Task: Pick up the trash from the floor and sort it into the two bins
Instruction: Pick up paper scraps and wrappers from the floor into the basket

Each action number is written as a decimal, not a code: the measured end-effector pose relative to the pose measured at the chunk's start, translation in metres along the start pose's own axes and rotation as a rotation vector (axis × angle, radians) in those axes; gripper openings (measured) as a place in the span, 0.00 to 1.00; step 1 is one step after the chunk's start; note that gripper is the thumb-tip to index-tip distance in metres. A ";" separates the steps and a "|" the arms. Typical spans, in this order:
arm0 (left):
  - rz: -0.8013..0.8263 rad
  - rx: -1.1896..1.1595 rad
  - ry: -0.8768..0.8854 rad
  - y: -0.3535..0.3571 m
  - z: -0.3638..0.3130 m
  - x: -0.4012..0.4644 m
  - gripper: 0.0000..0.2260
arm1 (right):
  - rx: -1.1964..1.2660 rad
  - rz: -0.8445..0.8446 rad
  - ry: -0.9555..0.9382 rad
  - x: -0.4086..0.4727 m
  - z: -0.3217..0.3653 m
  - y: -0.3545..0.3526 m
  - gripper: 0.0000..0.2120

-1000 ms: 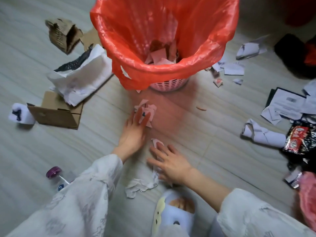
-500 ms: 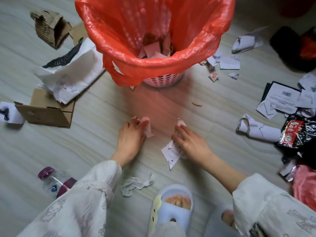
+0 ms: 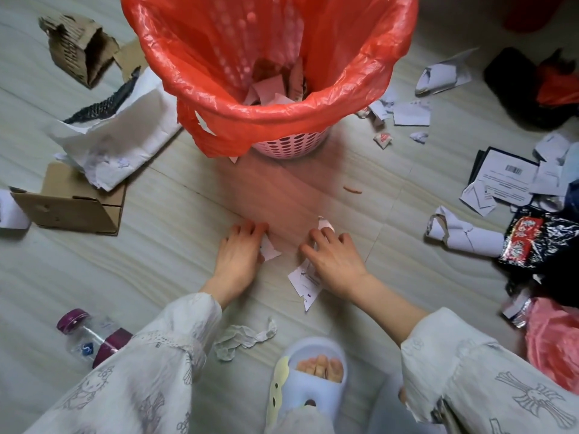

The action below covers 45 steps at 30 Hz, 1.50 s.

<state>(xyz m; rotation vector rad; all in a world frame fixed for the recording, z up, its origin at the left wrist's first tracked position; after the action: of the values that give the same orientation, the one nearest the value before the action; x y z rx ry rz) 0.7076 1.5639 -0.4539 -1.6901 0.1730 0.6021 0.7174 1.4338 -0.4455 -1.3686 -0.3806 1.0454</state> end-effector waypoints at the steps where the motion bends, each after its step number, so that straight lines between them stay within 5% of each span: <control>1: -0.002 -0.033 0.012 0.001 0.000 -0.002 0.19 | -0.001 0.009 0.007 0.001 0.000 0.001 0.18; 9: -0.076 -0.227 0.075 -0.006 -0.002 -0.014 0.16 | 0.176 0.175 0.040 0.001 0.000 0.018 0.12; 14: -0.157 -0.281 0.178 -0.031 -0.014 -0.024 0.14 | 0.302 0.118 0.143 -0.017 -0.023 -0.003 0.09; 23: -0.687 -0.532 0.533 -0.203 -0.083 -0.074 0.09 | 0.356 -0.775 0.294 -0.079 -0.092 -0.192 0.05; 28: -0.909 -0.701 0.483 -0.298 -0.093 -0.080 0.13 | 0.441 -1.135 0.297 -0.098 -0.085 -0.290 0.06; 32: -0.855 -0.730 0.283 -0.329 -0.080 -0.046 0.16 | 0.552 -1.129 0.270 -0.059 -0.085 -0.323 0.08; 37: -0.598 -0.646 0.141 -0.321 -0.063 0.001 0.29 | 0.698 -0.881 0.225 -0.003 -0.078 -0.325 0.18; 42: -0.791 -0.609 0.218 -0.321 -0.048 -0.043 0.19 | 0.644 -0.982 0.142 -0.026 -0.043 -0.318 0.14; 45: -0.839 -0.607 0.173 -0.279 -0.027 -0.074 0.12 | 0.617 -0.859 0.033 -0.029 -0.010 -0.278 0.11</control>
<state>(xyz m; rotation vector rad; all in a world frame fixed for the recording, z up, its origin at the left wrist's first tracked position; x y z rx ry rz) 0.7741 1.5837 -0.1724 -2.1721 -0.6358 -0.1526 0.8163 1.4426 -0.1842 -0.5541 -0.5032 0.3586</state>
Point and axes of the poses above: each hand's wrist, its own x-axis towards the middle knuckle, its own y-axis out of the palm, z = x × y, the point moved 10 cm from there along x, towards the middle knuckle, and after that the axes turned 10 degrees about -y, right-handed, at the moved point
